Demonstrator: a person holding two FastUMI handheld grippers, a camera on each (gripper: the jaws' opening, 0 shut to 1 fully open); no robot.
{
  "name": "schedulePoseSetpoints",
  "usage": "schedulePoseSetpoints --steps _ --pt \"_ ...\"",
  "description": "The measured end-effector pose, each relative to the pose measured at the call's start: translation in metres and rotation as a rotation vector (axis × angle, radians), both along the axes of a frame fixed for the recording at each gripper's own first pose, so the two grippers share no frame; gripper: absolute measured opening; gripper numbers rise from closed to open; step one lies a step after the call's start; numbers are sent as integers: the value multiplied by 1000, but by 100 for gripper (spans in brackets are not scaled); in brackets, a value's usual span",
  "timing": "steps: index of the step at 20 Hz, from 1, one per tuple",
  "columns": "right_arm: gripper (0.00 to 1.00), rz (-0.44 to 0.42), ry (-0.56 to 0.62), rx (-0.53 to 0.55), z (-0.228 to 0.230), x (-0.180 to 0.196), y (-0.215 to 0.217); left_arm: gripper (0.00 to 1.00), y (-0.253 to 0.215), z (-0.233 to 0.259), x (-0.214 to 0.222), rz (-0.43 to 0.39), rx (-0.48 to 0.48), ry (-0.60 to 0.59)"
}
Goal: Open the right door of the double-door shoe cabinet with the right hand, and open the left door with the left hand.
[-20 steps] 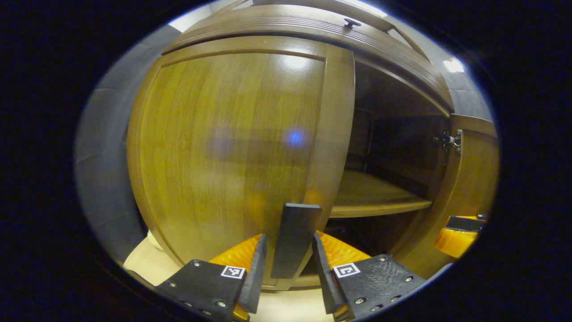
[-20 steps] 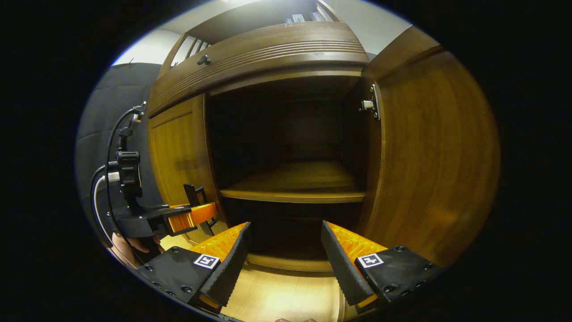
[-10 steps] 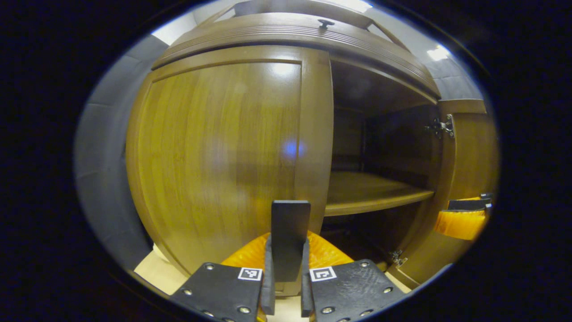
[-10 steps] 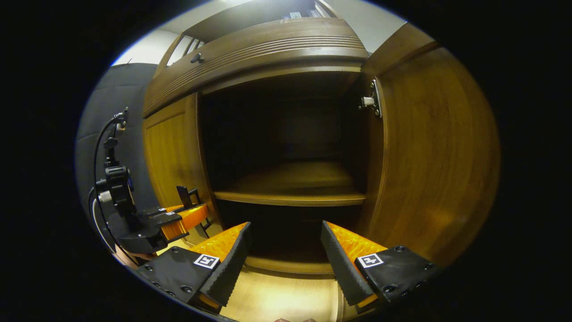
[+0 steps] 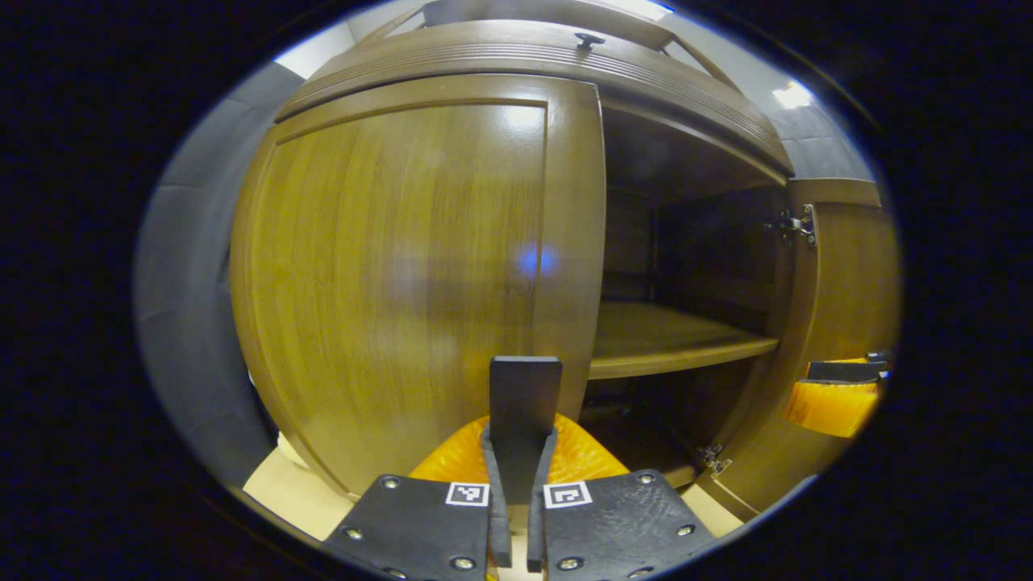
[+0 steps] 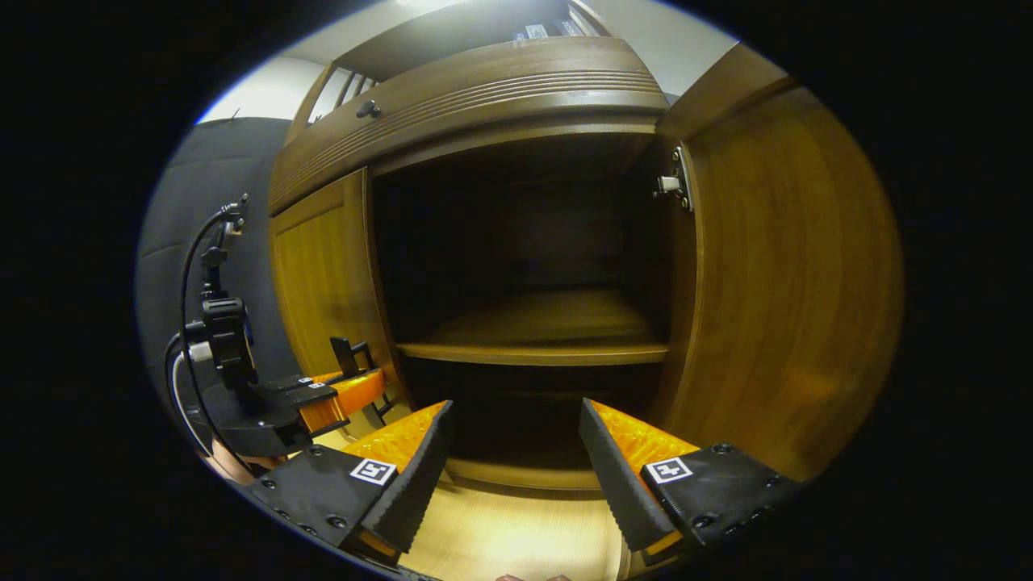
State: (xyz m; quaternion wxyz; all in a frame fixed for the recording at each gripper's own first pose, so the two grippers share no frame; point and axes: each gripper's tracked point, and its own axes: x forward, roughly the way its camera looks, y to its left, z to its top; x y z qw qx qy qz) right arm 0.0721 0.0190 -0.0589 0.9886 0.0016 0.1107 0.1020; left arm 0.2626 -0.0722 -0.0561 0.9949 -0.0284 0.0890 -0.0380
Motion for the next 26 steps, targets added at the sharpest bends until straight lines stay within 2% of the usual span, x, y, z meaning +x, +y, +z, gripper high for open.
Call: schedulePoseSetpoints --steps 3,4,7,8,10,11,26 --pt "97 -10 -4 6 1 -13 1 11 1 -1 -14 -19 -6 -2" --pt "93 -13 -7 7 1 -17 1 10 2 0 -19 -22 -6 -4" --pt "93 -16 -12 14 2 -28 5 10 6 2 -33 -23 -12 -10" --pt "97 -16 -14 16 3 -30 8 10 7 2 -37 -24 -9 -11" --pt "97 -13 -22 18 5 -39 13 10 12 3 -50 -20 -10 -14" --pt "93 -12 -23 19 5 -42 15 10 13 3 -55 -18 -8 -16" --pt "93 15 -23 21 4 -42 17 10 51 4 -122 26 14 -40"
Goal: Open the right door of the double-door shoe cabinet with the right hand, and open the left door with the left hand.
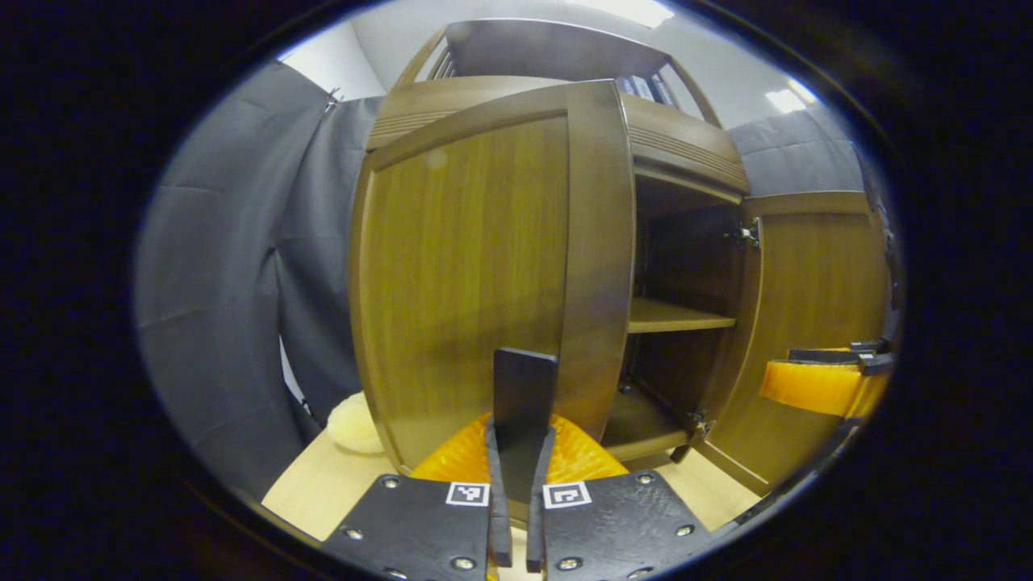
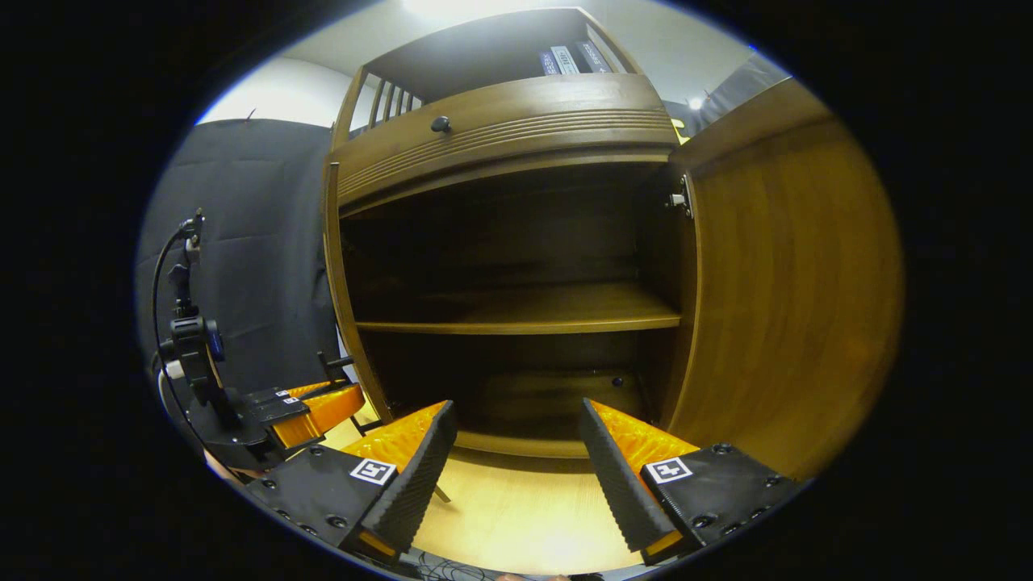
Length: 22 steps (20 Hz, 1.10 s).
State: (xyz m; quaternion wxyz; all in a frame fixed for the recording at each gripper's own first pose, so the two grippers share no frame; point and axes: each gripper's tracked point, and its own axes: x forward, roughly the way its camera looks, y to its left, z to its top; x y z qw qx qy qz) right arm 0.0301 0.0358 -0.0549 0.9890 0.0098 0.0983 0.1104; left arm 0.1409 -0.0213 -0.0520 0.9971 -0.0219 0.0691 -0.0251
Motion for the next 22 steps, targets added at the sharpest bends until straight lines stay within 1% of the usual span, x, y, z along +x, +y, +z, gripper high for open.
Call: schedulePoseSetpoints --steps 6,13,19,22 --pt "93 -7 -20 -7 -5 6 -8 10 23 0 -29 23 6 -9" --pt "93 -11 -3 3 -23 17 -8 9 49 1 -51 76 20 -15" --pt "93 8 0 5 -23 21 -8 9 67 2 -67 119 34 -23" --pt "93 20 4 0 -25 20 -5 9 77 2 -73 127 36 -22"
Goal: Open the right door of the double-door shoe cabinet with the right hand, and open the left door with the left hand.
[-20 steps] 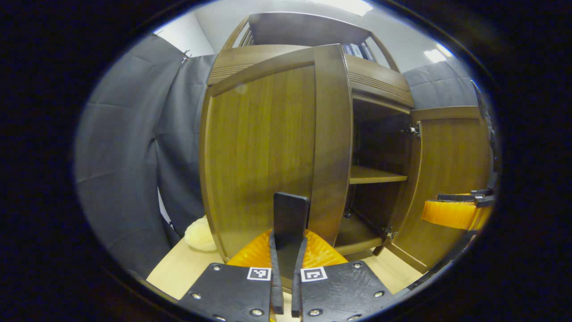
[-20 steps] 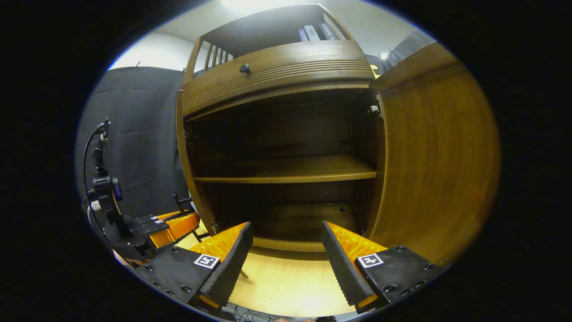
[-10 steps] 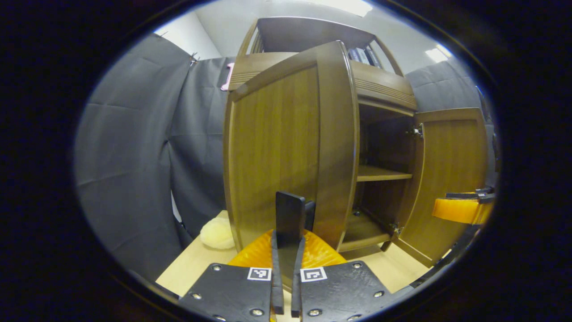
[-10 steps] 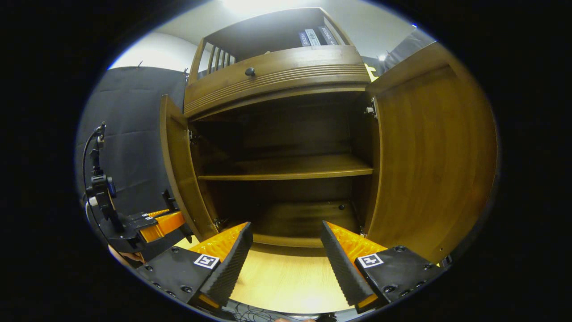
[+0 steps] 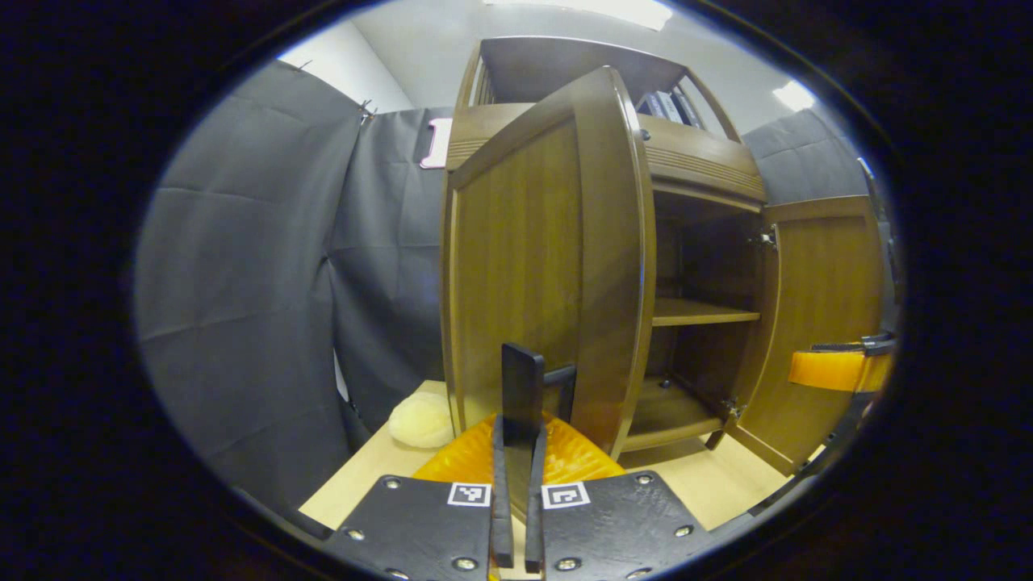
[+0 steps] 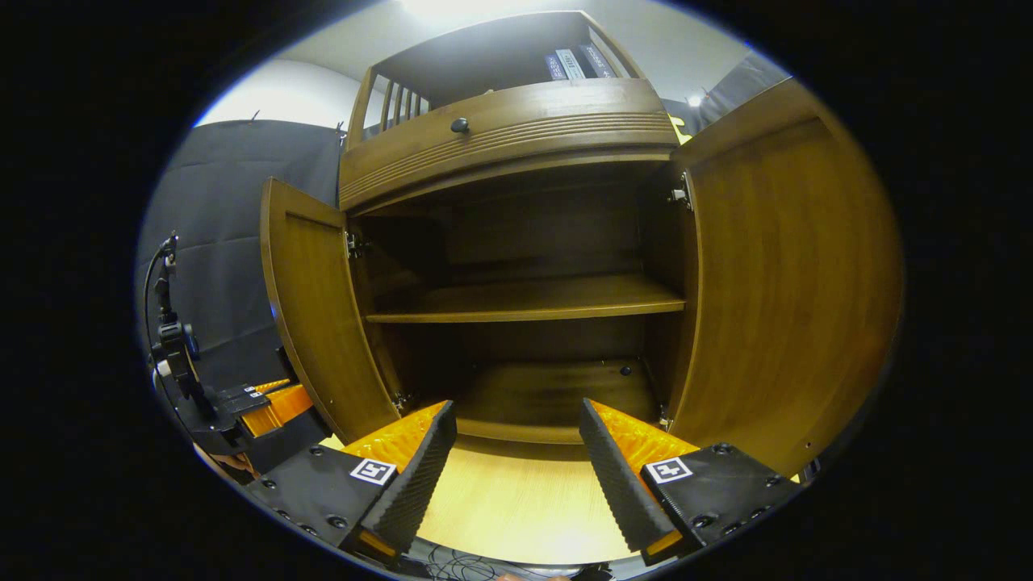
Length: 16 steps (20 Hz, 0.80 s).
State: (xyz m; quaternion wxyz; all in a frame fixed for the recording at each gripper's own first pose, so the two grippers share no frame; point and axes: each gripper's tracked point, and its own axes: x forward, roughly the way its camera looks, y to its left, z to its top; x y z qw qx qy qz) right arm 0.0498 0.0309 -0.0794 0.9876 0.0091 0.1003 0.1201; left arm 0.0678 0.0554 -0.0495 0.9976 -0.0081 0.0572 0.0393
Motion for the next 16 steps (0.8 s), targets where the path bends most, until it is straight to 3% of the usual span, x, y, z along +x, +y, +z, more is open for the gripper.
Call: schedulePoseSetpoints --steps 3,4,7,11,16 --pt "97 16 -2 3 2 -1 8 8 12 1 -8 19 3 -7" --pt "92 21 -8 4 4 -3 9 8 17 1 -10 20 0 -20" --pt "93 34 -9 -5 2 -4 10 8 32 3 -18 0 -23 -64" --pt "96 38 3 9 1 -6 11 7 46 3 -19 -45 31 -88" --pt "93 34 1 -9 3 -5 10 7 86 2 -17 -58 57 -91"
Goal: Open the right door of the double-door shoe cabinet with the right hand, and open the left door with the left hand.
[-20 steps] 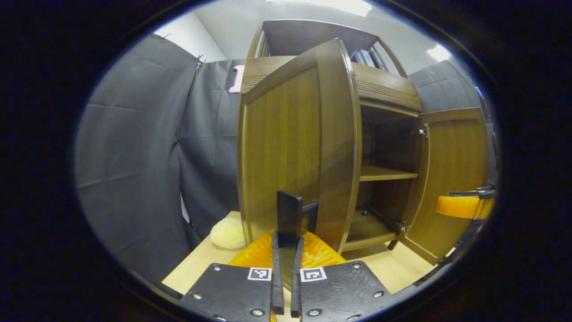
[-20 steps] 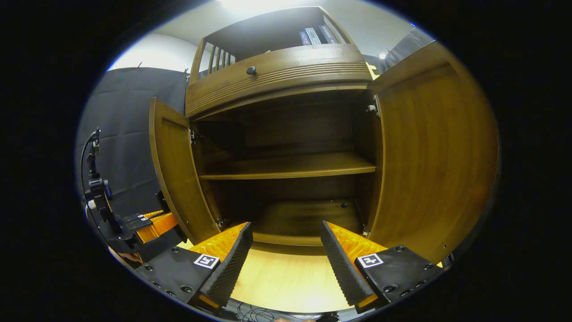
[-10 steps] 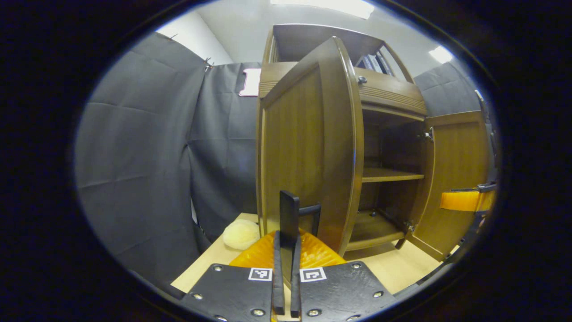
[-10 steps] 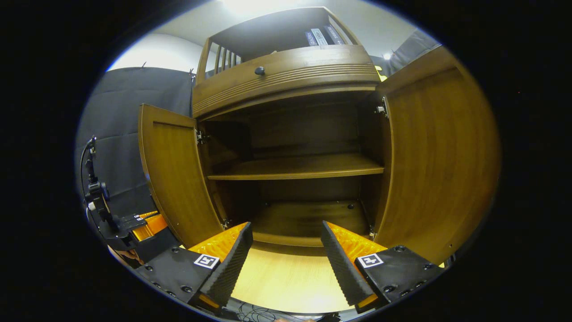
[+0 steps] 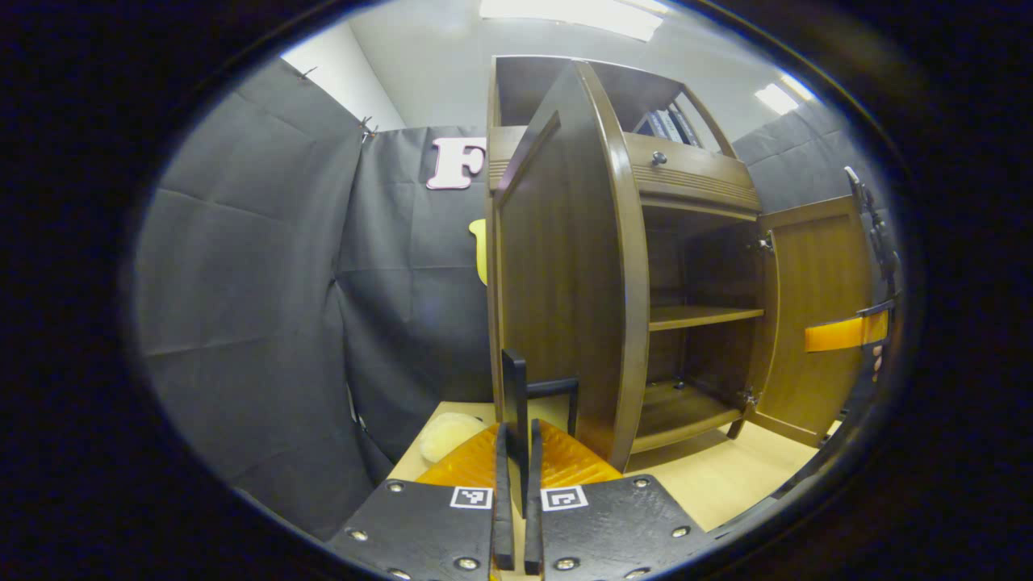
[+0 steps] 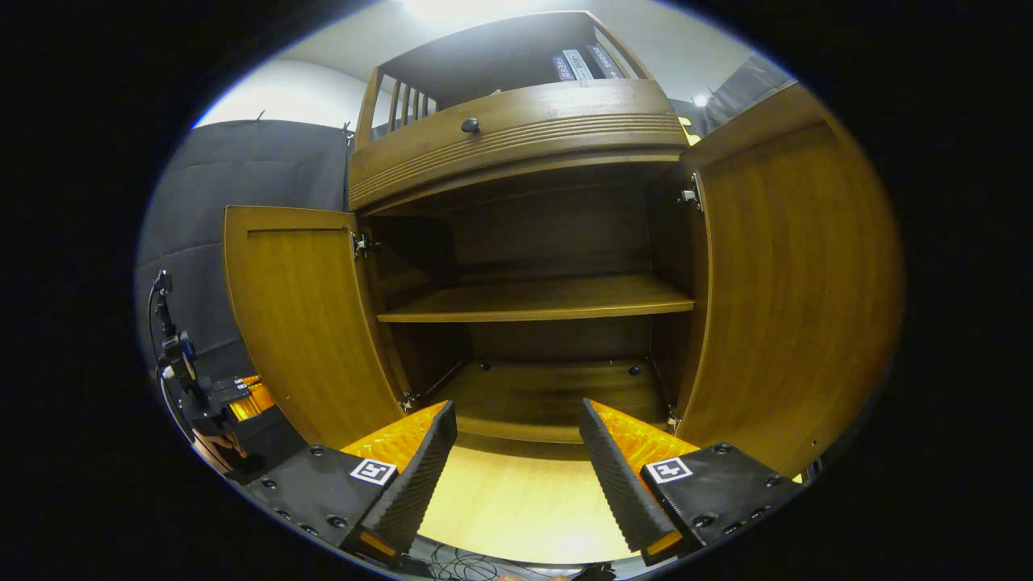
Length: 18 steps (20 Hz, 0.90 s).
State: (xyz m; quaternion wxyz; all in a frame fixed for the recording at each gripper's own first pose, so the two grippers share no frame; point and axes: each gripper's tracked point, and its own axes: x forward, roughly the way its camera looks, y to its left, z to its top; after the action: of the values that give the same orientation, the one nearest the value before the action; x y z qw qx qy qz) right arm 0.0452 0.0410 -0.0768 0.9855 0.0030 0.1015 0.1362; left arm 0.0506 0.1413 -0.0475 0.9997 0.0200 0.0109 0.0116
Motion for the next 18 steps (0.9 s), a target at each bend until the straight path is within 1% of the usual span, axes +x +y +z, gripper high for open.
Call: schedulePoseSetpoints --steps 3,7,10,12,18 --pt "93 7 6 -13 -1 0 1 7 14 2 3 -66 -6 3" --pt "93 4 -1 -15 2 4 1 7 39 1 1 -66 -29 8" --pt "93 -3 -3 -17 4 8 -2 7 35 2 7 -86 -19 27" --pt "93 -25 -6 -13 7 12 -10 7 39 0 8 -88 -21 32" --pt "93 -81 -23 -9 12 16 -32 7 42 -3 -4 -99 17 60"
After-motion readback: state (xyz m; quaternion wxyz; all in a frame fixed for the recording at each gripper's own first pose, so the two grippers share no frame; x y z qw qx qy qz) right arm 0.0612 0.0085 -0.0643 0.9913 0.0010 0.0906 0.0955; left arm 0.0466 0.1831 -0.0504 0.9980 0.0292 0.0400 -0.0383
